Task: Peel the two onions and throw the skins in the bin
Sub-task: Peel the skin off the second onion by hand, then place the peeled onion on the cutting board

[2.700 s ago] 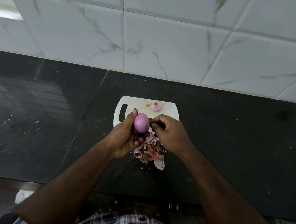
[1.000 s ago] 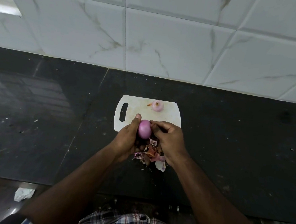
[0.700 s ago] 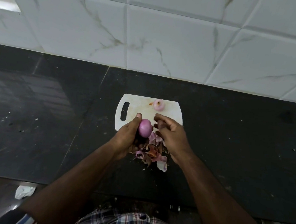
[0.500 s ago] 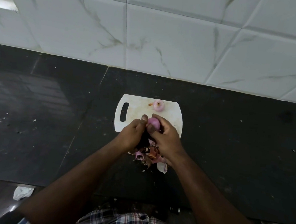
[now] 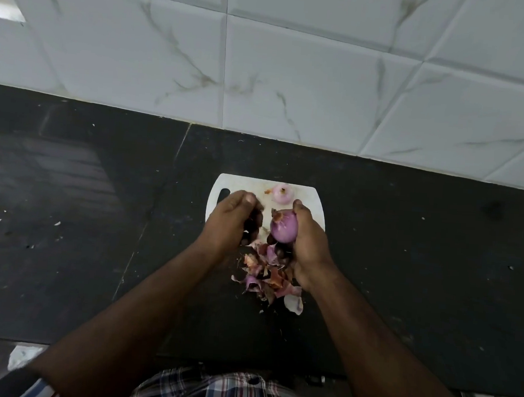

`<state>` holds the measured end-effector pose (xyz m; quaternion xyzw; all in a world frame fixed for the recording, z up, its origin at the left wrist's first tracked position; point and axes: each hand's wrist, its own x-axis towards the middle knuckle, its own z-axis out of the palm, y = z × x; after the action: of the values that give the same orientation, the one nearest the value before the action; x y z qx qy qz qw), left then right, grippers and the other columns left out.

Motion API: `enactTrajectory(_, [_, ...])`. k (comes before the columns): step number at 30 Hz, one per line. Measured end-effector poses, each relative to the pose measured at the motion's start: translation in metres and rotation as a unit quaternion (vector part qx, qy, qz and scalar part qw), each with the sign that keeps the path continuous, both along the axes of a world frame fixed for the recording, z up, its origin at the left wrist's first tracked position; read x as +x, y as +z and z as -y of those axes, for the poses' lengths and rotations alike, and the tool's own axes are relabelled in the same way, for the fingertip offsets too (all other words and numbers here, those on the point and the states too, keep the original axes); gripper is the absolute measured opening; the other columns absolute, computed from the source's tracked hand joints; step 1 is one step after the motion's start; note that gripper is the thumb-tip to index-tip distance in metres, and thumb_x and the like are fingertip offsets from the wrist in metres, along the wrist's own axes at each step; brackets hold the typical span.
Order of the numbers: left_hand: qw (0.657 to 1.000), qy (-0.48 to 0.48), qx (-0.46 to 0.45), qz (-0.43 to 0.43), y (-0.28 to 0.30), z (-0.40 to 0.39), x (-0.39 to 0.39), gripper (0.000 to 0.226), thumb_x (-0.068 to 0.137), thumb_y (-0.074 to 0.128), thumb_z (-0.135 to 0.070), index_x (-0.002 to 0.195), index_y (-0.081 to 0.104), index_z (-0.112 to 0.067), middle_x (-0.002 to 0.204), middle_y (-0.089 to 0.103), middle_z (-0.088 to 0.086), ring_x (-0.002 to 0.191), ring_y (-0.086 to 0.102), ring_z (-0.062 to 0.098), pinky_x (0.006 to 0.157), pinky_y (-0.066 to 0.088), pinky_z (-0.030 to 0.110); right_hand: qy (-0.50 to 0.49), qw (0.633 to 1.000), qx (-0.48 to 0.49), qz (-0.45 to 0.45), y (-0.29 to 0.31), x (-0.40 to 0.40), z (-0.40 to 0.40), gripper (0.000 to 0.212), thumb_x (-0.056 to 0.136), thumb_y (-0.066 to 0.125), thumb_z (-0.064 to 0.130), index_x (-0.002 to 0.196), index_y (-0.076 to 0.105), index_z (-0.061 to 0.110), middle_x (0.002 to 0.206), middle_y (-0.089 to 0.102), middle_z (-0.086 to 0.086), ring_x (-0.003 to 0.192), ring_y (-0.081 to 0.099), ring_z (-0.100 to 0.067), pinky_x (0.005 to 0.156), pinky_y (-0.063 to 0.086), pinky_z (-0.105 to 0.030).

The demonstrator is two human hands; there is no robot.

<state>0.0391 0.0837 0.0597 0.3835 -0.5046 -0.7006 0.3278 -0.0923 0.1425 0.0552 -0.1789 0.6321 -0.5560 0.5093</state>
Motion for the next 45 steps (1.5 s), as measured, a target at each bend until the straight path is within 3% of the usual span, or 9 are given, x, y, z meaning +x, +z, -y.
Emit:
enactTrajectory(3, [0.987,-0.081,-0.122,0.070,-0.003,0.006,0.006,0.018,0.101,0.056,-0.021,0.118,0.064,-0.025,0.095,0.061,-0.002,0.069,0.060,0.010,0.057,0.045,0.021,0.014,0.999,0.014,-0.049,-0.003,0.004,0.002,0.058,0.097,0.038,0.063,0.105,0.077,0.020,0.099,0.078,-0.006,0.097,0.074,-0.023,0.100,0.053,-0.048])
enactTrajectory(6, [0.976,-0.080,-0.194,0.050,-0.005,0.006,0.003,0.013,0.091,0.070,-0.007,0.103,0.072,-0.012,0.084,0.064,-0.007,0.068,0.061,0.003,0.061,0.048,0.018,0.015,0.997,0.011,-0.074,-0.003,0.012,0.003,0.056,0.098,0.037,0.061,0.100,0.078,0.023,0.098,0.078,-0.005,0.098,0.074,-0.022,0.100,0.053,-0.049])
enactTrajectory(15, [0.995,-0.014,-0.074,0.065,-0.028,0.013,0.019,0.013,0.088,0.074,-0.010,0.079,0.071,-0.001,0.063,0.068,0.001,0.050,0.059,0.005,0.047,0.046,0.018,0.023,0.989,0.052,-0.138,-0.021,0.032,-0.010,0.053,0.102,0.035,0.056,0.096,0.075,0.020,0.090,0.078,-0.003,0.090,0.074,-0.023,0.086,0.060,-0.041])
enactTrajectory(23, [0.964,0.079,-0.138,0.212,-0.056,0.081,0.005,0.012,0.086,0.077,-0.033,0.079,0.071,-0.025,0.074,0.071,-0.006,0.061,0.062,0.008,0.058,0.051,0.032,0.058,0.878,0.082,-0.467,-0.051,-0.035,-0.044,0.029,0.095,0.060,0.043,0.116,0.071,0.027,0.104,0.071,0.011,0.096,0.065,-0.007,0.081,0.051,-0.025])
enactTrajectory(28, [0.934,0.095,-0.201,0.281,-0.065,0.095,-0.032,0.013,0.086,0.075,-0.034,0.084,0.074,-0.021,0.078,0.067,-0.012,0.075,0.063,0.003,0.066,0.053,0.029,0.087,0.860,0.048,-0.500,-0.065,-0.086,-0.012,0.029,0.092,0.067,0.038,0.114,0.072,0.021,0.111,0.069,0.004,0.104,0.063,-0.011,0.081,0.042,-0.012])
enactTrajectory(33, [0.914,0.155,-0.203,0.314,-0.083,0.107,-0.045,0.023,0.088,0.073,-0.037,0.082,0.070,-0.016,0.079,0.066,-0.005,0.075,0.063,0.011,0.064,0.049,0.030,0.218,0.825,0.080,-0.514,-0.091,-0.124,0.029,0.059,0.097,0.054,0.046,0.146,0.046,0.013,0.157,0.038,-0.004,0.147,0.031,-0.018,0.118,0.026,-0.032])
enactTrajectory(39, [0.905,0.194,-0.215,0.313,-0.107,0.106,-0.047,0.023,0.099,0.053,-0.040,0.093,0.060,-0.019,0.097,0.058,-0.002,0.087,0.054,0.013,0.075,0.045,0.032,0.306,0.698,0.101,-0.640,-0.112,-0.089,0.022,0.087,0.092,0.014,0.065,0.155,0.024,0.007,0.166,0.011,-0.017,0.155,0.004,-0.029,0.125,0.002,-0.048])
enactTrajectory(42, [0.894,0.175,-0.263,0.317,-0.112,0.107,-0.046,0.024,0.100,0.048,-0.039,0.097,0.065,-0.021,0.095,0.061,-0.007,0.092,0.057,0.014,0.082,0.048,0.039,0.338,0.781,0.039,-0.524,-0.100,-0.090,0.016,0.071,0.098,0.035,0.055,0.155,0.029,0.013,0.164,0.025,-0.009,0.152,0.018,-0.019,0.125,0.013,-0.036])
enactTrajectory(45, [0.877,0.121,-0.270,0.379,-0.117,0.108,-0.048,0.039,0.084,0.062,-0.056,0.112,0.064,-0.030,0.105,0.066,-0.012,0.105,0.057,0.013,0.091,0.044,0.037,0.202,0.860,0.015,-0.467,-0.086,-0.106,0.046,0.063,0.094,0.064,0.033,0.150,0.040,0.016,0.152,0.046,-0.004,0.137,0.046,-0.018,0.113,0.039,-0.035])
